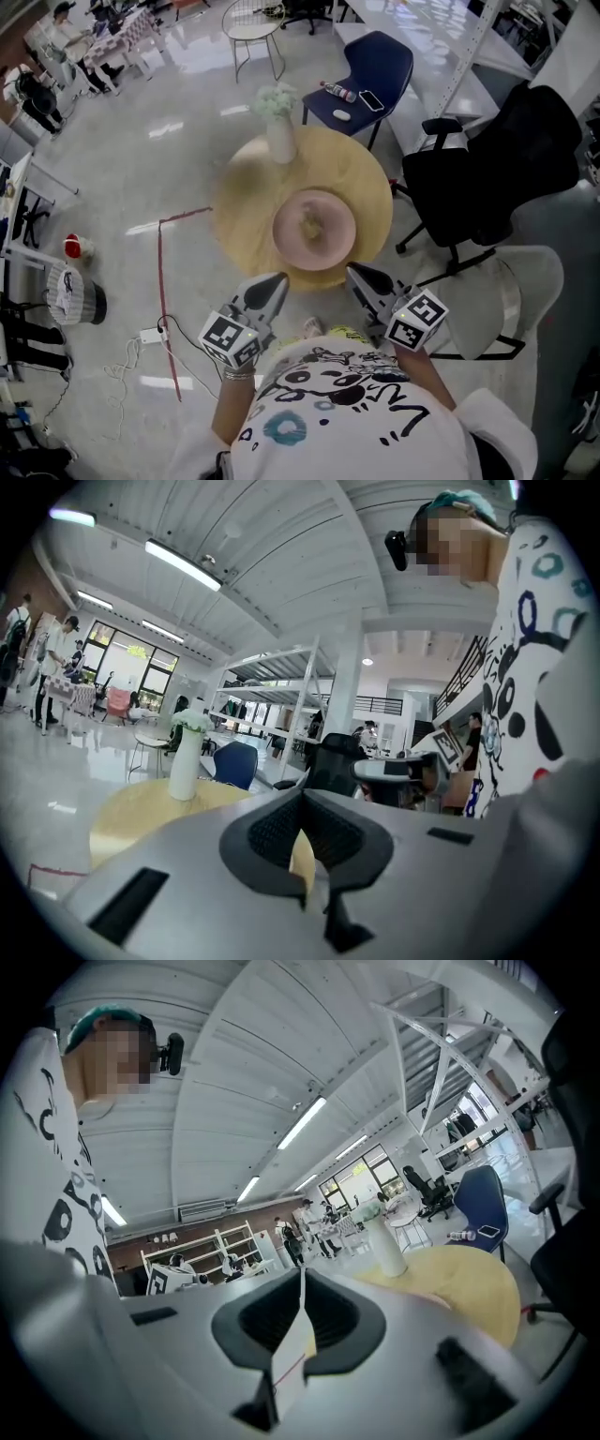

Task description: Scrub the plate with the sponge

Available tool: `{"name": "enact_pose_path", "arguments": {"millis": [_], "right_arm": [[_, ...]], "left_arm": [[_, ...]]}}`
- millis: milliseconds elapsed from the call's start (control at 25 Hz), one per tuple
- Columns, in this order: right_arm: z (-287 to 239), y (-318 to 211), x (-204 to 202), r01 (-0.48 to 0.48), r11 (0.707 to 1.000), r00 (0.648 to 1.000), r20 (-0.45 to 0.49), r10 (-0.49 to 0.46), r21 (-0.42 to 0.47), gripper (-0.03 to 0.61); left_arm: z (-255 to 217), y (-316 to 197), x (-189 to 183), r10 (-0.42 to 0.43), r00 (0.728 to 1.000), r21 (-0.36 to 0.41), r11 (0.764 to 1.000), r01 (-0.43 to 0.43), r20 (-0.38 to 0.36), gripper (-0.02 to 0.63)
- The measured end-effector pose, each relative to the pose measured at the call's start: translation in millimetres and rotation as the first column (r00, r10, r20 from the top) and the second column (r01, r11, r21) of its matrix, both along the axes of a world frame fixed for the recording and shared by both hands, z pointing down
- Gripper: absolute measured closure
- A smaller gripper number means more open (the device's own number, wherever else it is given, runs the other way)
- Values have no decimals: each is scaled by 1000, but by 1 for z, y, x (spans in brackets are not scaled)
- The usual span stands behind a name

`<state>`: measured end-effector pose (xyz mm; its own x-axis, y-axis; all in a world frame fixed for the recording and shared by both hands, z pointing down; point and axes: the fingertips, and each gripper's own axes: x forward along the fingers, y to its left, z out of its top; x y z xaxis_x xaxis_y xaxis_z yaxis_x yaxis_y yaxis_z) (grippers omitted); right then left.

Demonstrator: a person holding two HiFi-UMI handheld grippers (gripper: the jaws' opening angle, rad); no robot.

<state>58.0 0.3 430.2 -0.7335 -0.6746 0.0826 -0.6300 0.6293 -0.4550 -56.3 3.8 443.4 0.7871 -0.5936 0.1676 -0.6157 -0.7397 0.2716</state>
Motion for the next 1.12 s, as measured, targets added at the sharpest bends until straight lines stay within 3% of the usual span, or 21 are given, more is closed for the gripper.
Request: {"name": "enact_pose_path", "arguments": {"millis": [360, 600, 800, 1000, 1120], "right_arm": [[19, -32, 5, 29, 996, 997, -73, -35, -81, 551], [37, -78, -3, 85, 989, 987, -122, -100, -122, 551], [65, -111, -13, 163, 970, 965, -177, -195, -182, 551], [91, -120, -27, 275, 940, 902, -285, -325, -203, 549], [109, -126, -31, 292, 926, 880, -313, -358, -238, 549]], "left_arm": [[19, -31, -3, -45, 999, -64, 997, 44, -13, 595], [39, -69, -12, -111, 992, -98, 988, 117, 65, 595], [59, -101, -20, -215, 977, -177, 961, 214, 17, 595], [95, -125, -27, -288, 955, -248, 922, 297, 71, 595], [115, -133, -30, -309, 944, -277, 902, 330, 118, 595]]}}
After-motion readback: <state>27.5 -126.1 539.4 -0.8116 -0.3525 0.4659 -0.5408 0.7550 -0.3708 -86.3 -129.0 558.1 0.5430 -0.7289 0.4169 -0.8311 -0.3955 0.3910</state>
